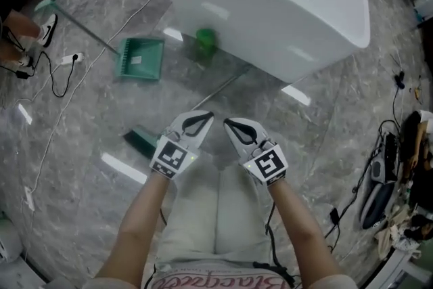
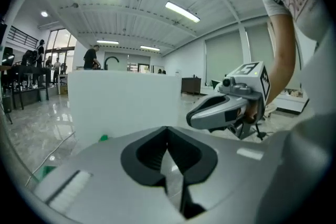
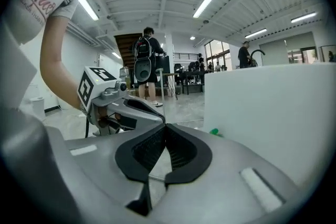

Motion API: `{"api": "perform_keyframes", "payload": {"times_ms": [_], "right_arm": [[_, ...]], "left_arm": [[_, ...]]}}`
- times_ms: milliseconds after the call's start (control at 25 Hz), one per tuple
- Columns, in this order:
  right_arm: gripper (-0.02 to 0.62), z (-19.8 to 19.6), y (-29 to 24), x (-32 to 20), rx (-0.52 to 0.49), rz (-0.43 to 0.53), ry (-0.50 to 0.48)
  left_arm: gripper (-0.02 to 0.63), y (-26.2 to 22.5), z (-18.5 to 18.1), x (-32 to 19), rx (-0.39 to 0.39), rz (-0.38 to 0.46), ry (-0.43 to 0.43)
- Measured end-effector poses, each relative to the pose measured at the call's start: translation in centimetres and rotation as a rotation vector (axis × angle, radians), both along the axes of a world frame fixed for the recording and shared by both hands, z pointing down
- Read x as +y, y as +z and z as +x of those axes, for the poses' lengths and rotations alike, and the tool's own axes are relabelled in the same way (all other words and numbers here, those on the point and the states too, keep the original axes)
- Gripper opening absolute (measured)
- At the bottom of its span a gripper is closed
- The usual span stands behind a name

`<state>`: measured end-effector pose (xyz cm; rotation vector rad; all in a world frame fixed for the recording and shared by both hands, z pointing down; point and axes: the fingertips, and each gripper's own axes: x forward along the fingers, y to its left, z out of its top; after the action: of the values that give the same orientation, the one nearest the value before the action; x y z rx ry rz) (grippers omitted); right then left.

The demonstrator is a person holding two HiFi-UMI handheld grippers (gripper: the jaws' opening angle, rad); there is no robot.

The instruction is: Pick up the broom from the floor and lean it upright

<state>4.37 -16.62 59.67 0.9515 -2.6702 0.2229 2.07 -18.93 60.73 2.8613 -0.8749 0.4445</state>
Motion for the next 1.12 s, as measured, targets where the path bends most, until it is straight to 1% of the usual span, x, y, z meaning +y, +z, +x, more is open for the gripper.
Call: {"api": "perform_keyframes", "payload": {"times_ms": [80, 160, 240, 280, 320, 400, 480, 560, 640, 720, 760, 840, 960, 1040, 1120], "right_arm": [[0.002, 0.6, 4.3, -2.0, 0.023, -0.019, 0.017], [0.002, 1.1, 7.8, -3.9, 0.034, -0.037, 0.033], [0.002, 1.4, 11.0, -5.5, 0.046, -0.051, 0.03], [0.002, 1.5, 12.6, -6.1, 0.054, -0.059, 0.024], [0.002, 1.5, 14.1, -6.6, 0.062, -0.07, 0.017], [0.002, 1.2, 17.1, -7.0, 0.076, -0.098, 0.003], [0.002, 0.3, 19.8, -7.1, 0.09, -0.129, -0.015], [0.002, -0.8, 22.5, -7.1, 0.104, -0.169, -0.037], [0.002, -1.8, 25.0, -7.1, 0.125, -0.217, -0.04], [0.002, -2.4, 26.9, -7.0, 0.153, -0.254, -0.047], [0.002, -2.8, 27.4, -6.9, 0.166, -0.262, -0.062], [0.002, -3.4, 27.9, -6.6, 0.182, -0.265, -0.098], [0.002, -3.7, 28.3, -6.6, 0.203, -0.265, -0.118], [0.002, -3.5, 28.6, -6.6, 0.224, -0.269, -0.121], [0.002, -3.1, 28.8, -6.6, 0.24, -0.268, -0.129]], "left_arm": [[-0.002, 5.4, -0.3, -1.6, -0.035, -0.057, 0.001], [-0.001, 10.7, -1.1, -2.9, -0.095, -0.122, -0.001], [0.0, 15.7, -1.9, -3.7, -0.181, -0.172, 0.024], [0.033, 18.1, -2.0, -3.9, -0.225, -0.19, 0.046], [0.052, 20.4, -2.1, -3.9, -0.268, -0.204, 0.07], [0.052, 24.9, -2.5, -3.9, -0.351, -0.235, 0.103], [0.052, 28.6, -3.4, -4.4, -0.423, -0.278, 0.098], [0.065, 31.7, -4.7, -5.3, -0.498, -0.324, 0.06], [0.08, 34.3, -5.9, -5.7, -0.592, -0.367, 0.038], [0.091, 36.4, -6.7, -5.4, -0.675, -0.404, 0.051], [0.091, 37.2, -6.8, -5.1, -0.701, -0.424, 0.063], [0.091, 38.4, -7.0, -4.6, -0.73, -0.462, 0.083], [0.091, 39.9, -7.2, -4.3, -0.773, -0.488, 0.107], [0.092, 40.6, -7.1, -4.1, -0.781, -0.5, 0.107], [0.096, 41.0, -6.9, -4.1, -0.768, -0.52, 0.099]]}}
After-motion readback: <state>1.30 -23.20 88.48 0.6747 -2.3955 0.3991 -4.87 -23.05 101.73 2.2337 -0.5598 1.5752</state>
